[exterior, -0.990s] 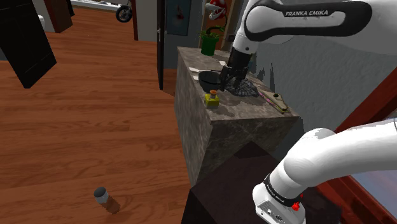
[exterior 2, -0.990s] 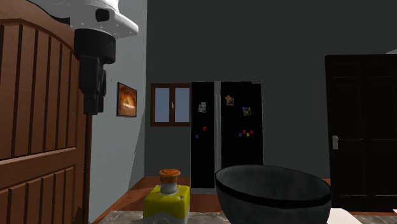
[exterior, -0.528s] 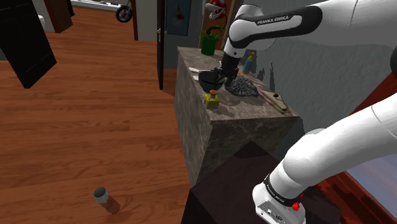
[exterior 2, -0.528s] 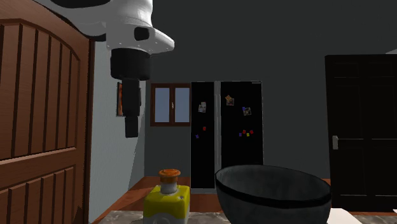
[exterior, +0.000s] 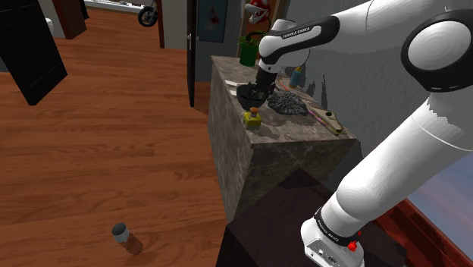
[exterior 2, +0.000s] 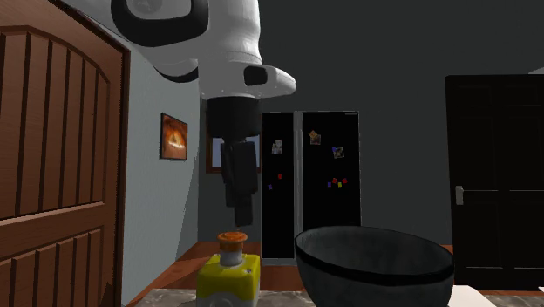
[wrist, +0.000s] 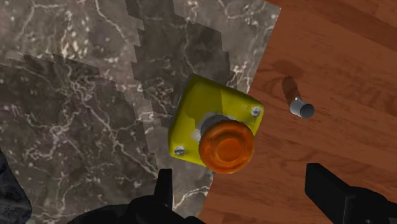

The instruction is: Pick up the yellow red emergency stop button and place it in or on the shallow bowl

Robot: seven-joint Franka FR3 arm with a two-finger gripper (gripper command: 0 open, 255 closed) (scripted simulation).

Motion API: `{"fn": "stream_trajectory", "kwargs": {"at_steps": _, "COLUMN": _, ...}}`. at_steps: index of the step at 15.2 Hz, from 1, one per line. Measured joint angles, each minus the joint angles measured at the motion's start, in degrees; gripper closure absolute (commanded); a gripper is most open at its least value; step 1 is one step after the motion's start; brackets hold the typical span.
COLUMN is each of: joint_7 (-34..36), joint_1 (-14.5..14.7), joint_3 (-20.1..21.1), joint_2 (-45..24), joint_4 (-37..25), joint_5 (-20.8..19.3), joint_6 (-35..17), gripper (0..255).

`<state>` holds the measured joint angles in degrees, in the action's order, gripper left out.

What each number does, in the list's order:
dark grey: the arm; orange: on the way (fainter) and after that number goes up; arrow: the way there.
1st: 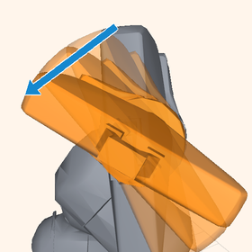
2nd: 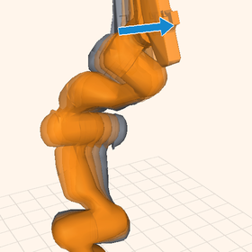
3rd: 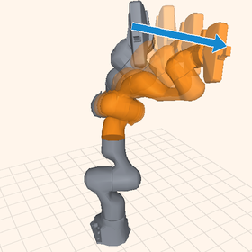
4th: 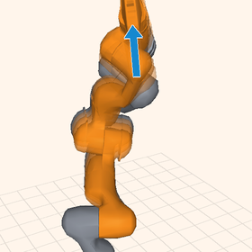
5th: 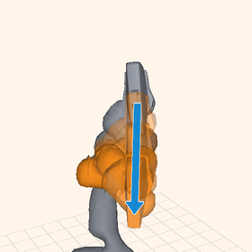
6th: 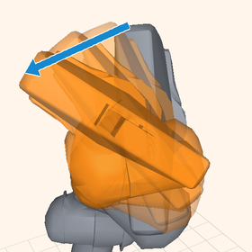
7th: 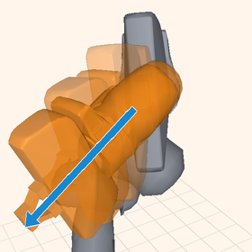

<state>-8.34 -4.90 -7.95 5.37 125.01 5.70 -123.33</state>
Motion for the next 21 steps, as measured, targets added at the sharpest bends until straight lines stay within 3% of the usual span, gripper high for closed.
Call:
{"fn": "stream_trajectory", "kwargs": {"at_steps": 7, "joint_7": -0.6, "joint_1": 0.14, "joint_3": 0.03, "joint_2": -3.23, "joint_4": 1.59, "joint_5": 0.87, "joint_6": -4.92, "gripper": 0}}
{"fn": "stream_trajectory", "kwargs": {"at_steps": 13, "joint_7": -0.66, "joint_1": 0.16, "joint_3": 0.05, "joint_2": -3.49, "joint_4": 1.9, "joint_5": 0.97, "joint_6": -5.52, "gripper": 0}}
{"fn": "stream_trajectory", "kwargs": {"at_steps": 14, "joint_7": -0.66, "joint_1": 0.16, "joint_3": 0.05, "joint_2": -3.5, "joint_4": 1.9, "joint_5": 0.97, "joint_6": -5.53, "gripper": 255}}
{"fn": "stream_trajectory", "kwargs": {"at_steps": 21, "joint_7": -0.64, "joint_1": 0.19, "joint_3": 0.08, "joint_2": -3.34, "joint_4": 1.87, "joint_5": 1.0, "joint_6": -5.7, "gripper": 255}}
